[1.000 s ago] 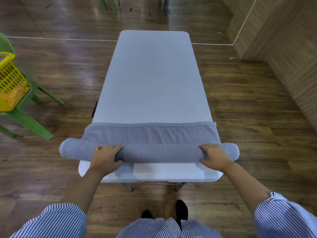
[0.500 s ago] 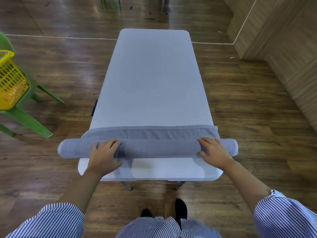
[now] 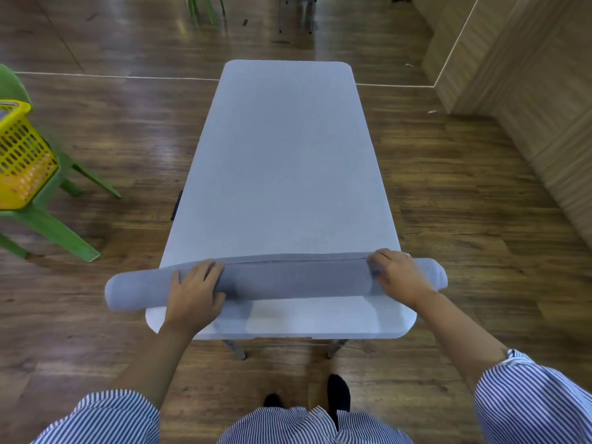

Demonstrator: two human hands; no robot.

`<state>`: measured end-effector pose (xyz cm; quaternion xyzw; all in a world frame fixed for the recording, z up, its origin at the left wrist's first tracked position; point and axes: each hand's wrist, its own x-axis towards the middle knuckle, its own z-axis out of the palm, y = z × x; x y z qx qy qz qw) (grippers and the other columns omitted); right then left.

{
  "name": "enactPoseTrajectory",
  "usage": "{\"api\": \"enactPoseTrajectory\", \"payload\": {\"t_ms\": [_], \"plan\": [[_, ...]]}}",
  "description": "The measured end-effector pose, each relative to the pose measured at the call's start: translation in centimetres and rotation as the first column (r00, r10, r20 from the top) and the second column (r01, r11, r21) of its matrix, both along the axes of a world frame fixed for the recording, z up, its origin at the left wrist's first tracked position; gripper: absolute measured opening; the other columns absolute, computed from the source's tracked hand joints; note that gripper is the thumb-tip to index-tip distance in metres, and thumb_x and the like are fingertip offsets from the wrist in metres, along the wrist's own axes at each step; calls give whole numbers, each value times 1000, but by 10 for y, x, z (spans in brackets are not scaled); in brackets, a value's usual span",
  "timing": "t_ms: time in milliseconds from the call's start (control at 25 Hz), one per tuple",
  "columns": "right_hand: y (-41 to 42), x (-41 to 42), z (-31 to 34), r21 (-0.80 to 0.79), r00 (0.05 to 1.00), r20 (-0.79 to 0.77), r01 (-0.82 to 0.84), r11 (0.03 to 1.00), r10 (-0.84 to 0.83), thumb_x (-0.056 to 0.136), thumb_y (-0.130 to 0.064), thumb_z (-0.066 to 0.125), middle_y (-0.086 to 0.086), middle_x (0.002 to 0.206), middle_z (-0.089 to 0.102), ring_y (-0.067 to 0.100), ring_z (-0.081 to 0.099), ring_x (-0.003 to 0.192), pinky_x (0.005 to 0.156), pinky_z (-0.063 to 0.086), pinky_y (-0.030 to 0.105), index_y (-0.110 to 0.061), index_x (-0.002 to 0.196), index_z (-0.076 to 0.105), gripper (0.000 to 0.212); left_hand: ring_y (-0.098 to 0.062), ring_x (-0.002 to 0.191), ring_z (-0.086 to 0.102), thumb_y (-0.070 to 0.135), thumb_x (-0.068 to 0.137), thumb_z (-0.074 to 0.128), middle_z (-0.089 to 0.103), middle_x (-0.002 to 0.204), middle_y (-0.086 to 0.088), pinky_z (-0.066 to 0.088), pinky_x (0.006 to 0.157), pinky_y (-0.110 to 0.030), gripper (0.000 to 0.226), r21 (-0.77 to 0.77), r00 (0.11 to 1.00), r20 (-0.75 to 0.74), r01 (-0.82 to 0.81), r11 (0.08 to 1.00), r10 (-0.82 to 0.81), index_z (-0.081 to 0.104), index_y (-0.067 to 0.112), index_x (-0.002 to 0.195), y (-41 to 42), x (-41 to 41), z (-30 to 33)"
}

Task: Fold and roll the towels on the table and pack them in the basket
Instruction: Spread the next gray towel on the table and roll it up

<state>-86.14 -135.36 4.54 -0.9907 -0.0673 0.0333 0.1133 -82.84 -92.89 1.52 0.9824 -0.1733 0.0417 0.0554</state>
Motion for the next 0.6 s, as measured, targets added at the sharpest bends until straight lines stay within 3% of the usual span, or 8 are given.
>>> {"api": "enactPoseTrajectory", "payload": {"t_ms": [80, 160, 240, 360, 480, 600], "plan": [[4, -1, -1, -2, 999, -32, -12, 1000, 12, 79, -16, 59, 5, 117, 61, 27, 57, 107, 95, 40, 37, -10, 120, 58, 42, -29, 110, 59, 27, 72, 56, 62, 119, -8, 34, 98, -67, 51, 5, 1000, 16, 2, 1000, -2, 60, 10, 119, -3, -3, -4], [7, -6, -3, -76, 988, -153, 4, 997, -15, 79, -26, 61, 1, 132, 51, 23, 48, 120, 106, 31, 35, -14, 133, 45, 58, -30, 116, 57, 27, 66, 72, 61, 123, -9, 27, 100, -71, 61, 31, 1000, -8, 11, 999, -11, 58, 9, 123, -4, -5, -7], [12, -10, -7, -172, 982, -185, 10, 985, -43, 80, -24, 59, 0, 141, 41, 20, 38, 128, 112, 19, 36, -17, 140, 33, 66, -31, 118, 57, 20, 59, 83, 60, 125, -10, 30, 98, -73, 71, 59, 999, -40, 18, 998, -15, 57, 9, 124, -3, -6, -10], [19, -5, -8, -192, 978, -193, 48, 980, -85, 85, -16, 52, 1, 146, 35, 19, 31, 134, 116, 12, 40, -16, 143, 27, 63, -32, 113, 58, 9, 61, 81, 57, 125, -12, 37, 96, -68, 67, 68, 1000, -9, 14, 998, -14, 58, 10, 123, 1, 0, -7], [21, 1, -8, -224, 987, -125, 68, 972, -98, 83, -10, 53, 5, 145, 38, 21, 34, 134, 113, 22, 44, -11, 141, 33, 62, -31, 107, 59, 7, 66, 78, 59, 121, -12, 43, 92, -61, 60, 45, 998, 66, 3, 999, -6, 58, 9, 123, 3, 4, -2], [29, 0, -11, -227, 994, -17, 100, 969, -107, 75, -2, 58, 12, 134, 51, 29, 49, 122, 97, 40, 44, -5, 131, 48, 58, -30, 113, 57, 11, 73, 76, 60, 121, -10, 46, 89, -56, 50, 45, 997, 71, -6, 999, 3, 58, 10, 120, 7, 3, -1]]}}
